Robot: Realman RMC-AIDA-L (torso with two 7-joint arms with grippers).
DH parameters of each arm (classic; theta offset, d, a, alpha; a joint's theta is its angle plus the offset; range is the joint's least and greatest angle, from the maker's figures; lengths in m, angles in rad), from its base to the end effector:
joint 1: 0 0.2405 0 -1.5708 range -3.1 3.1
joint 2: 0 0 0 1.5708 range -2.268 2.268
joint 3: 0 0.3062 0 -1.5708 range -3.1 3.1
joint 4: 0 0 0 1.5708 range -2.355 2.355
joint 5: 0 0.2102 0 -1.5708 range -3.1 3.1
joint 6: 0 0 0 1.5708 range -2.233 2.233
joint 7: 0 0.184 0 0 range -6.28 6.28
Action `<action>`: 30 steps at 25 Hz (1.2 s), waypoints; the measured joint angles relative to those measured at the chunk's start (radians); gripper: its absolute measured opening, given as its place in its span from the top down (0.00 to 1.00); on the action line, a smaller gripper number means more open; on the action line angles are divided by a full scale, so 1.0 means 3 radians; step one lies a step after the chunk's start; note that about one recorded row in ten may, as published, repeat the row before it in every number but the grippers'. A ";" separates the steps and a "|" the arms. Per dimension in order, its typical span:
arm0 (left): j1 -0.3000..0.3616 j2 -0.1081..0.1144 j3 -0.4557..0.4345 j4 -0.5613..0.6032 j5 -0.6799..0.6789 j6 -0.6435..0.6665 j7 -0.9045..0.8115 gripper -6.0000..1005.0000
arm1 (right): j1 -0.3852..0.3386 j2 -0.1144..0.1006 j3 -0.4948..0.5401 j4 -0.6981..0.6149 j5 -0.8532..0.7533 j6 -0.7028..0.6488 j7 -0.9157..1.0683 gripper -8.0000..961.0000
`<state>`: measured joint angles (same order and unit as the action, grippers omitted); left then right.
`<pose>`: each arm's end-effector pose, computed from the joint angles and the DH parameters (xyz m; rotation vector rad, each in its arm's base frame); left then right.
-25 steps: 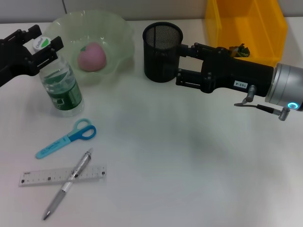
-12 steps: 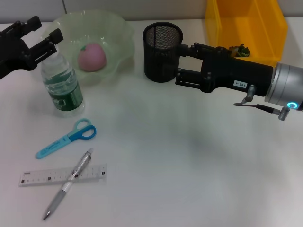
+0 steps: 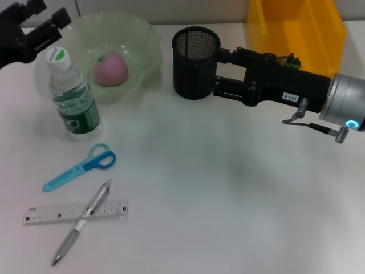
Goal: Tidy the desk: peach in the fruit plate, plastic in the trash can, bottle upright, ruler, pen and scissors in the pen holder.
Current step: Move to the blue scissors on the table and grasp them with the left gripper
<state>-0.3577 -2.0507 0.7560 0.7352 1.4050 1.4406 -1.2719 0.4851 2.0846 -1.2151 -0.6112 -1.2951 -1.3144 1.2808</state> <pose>-0.2960 0.3818 0.0345 -2.1663 -0.5047 -1.0440 0.2255 0.3845 -0.0828 -2.5499 0.5544 1.0414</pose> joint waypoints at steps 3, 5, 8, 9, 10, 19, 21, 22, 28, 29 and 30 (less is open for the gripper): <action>0.0024 -0.0017 0.0000 0.0147 -0.0003 0.0196 -0.0062 0.32 | 0.0006 0.0000 0.0001 0.0018 0.0004 0.0000 0.0000 0.23; 0.0037 -0.0022 0.0000 0.0206 -0.0007 0.0412 -0.0075 0.32 | -0.0003 -0.0001 0.0001 0.0018 0.0006 -0.0006 0.0000 0.23; 0.0023 0.0010 0.0021 0.0225 0.0018 0.0778 -0.0110 0.33 | -0.0024 -0.0004 0.0001 0.0018 0.0007 -0.0028 0.0000 0.23; 0.0005 0.0054 0.0056 0.0226 0.0085 0.0978 -0.0191 0.33 | -0.0043 -0.0006 0.0001 0.0017 0.0008 -0.0038 0.0000 0.23; 0.0005 0.0054 0.0056 0.0226 0.0085 0.0978 -0.0191 0.33 | -0.0043 -0.0006 0.0001 0.0017 0.0008 -0.0038 0.0000 0.23; 0.0024 0.0144 0.0060 0.0238 0.0932 0.1297 -0.0556 0.34 | -0.0168 -0.0038 0.0032 -0.0062 0.0011 -0.0230 0.0006 0.23; 0.0036 0.0147 0.0054 0.0239 0.0979 0.1289 -0.0548 0.34 | -0.0188 -0.0063 0.0032 -0.0076 -0.0004 -0.0341 -0.0002 0.23; 0.0036 0.0147 0.0054 0.0239 0.0979 0.1289 -0.0548 0.34 | -0.0188 -0.0063 0.0032 -0.0076 -0.0004 -0.0341 -0.0002 0.23; 0.0052 0.0178 0.0044 0.0366 0.1011 0.1285 -0.0526 0.34 | -0.0289 -0.0117 0.0029 -0.0025 -0.0099 -0.0765 -0.0389 0.23; 0.0026 0.0170 0.0043 0.0443 0.1016 0.1278 -0.0541 0.34 | -0.0350 -0.0083 0.0031 0.0003 -0.0099 -0.0756 -0.0532 0.23; 0.0026 0.0170 0.0043 0.0443 0.1016 0.1278 -0.0541 0.34 | -0.0350 -0.0083 0.0031 0.0003 -0.0099 -0.0756 -0.0532 0.23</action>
<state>-0.3499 -1.9997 0.7690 0.8679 1.7098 1.8241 -1.4341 0.3802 2.0596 -1.2057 -0.6102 -1.3247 -1.5413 1.1213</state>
